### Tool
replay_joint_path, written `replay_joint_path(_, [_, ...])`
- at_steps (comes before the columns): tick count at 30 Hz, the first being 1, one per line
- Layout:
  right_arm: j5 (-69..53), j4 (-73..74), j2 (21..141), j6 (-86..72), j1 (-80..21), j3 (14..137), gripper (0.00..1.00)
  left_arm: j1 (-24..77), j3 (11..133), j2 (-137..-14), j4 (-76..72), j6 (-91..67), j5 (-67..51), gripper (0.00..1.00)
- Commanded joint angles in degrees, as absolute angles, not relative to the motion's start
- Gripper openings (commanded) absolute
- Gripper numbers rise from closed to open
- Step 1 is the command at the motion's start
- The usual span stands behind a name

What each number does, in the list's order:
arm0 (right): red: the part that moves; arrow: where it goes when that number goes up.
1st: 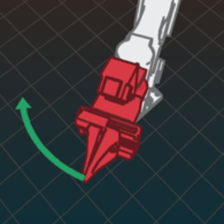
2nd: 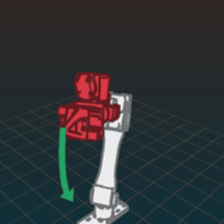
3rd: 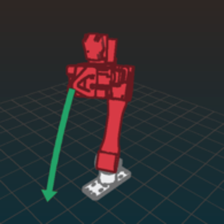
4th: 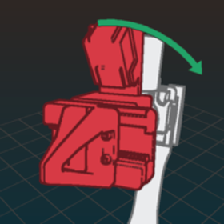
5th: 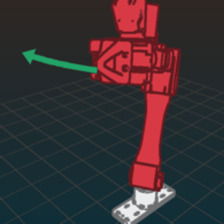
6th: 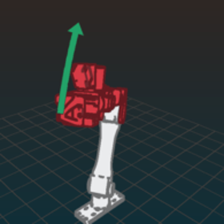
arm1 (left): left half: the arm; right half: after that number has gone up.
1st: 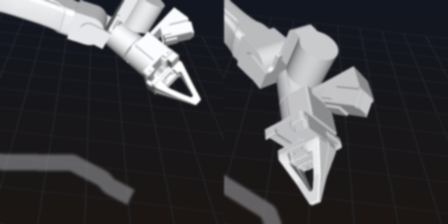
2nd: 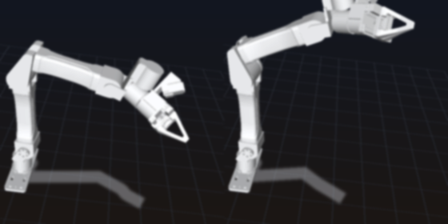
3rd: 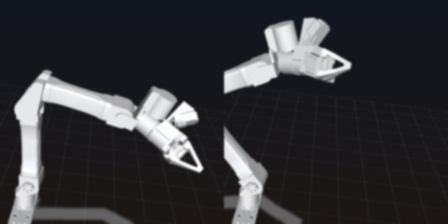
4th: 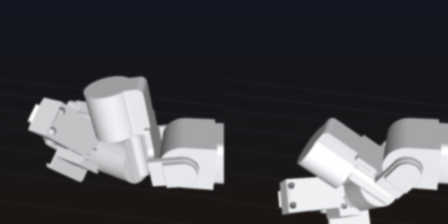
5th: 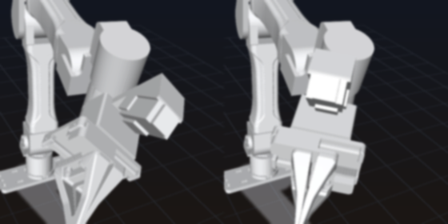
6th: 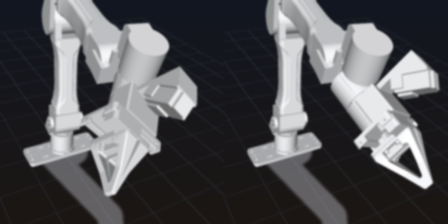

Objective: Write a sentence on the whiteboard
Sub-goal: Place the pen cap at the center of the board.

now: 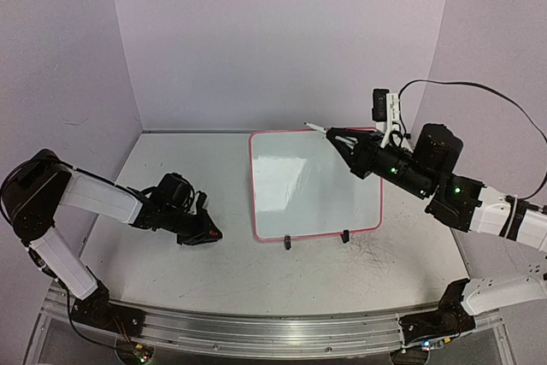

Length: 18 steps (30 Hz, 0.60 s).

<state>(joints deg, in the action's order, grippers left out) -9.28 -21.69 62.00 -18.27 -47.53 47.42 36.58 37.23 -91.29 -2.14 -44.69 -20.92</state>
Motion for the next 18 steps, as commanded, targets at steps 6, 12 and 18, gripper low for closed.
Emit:
replay_joint_path(6, [-7.4,-22.9,61.5,-19.1,-47.5,49.1,0.0,36.5,36.6,-89.3,-2.1,-42.6,-17.7,0.27])
replay_joint_path(12, [-7.4,-22.3,61.9,-18.9,-47.5,49.0,0.0,36.5,38.2,-85.2,5.0,-40.6,-12.5,0.41])
replay_joint_path(18, [-4.9,-18.5,62.0,-17.2,-47.5,49.4,0.0,36.4,43.7,-75.6,19.3,-35.1,-2.3,0.76])
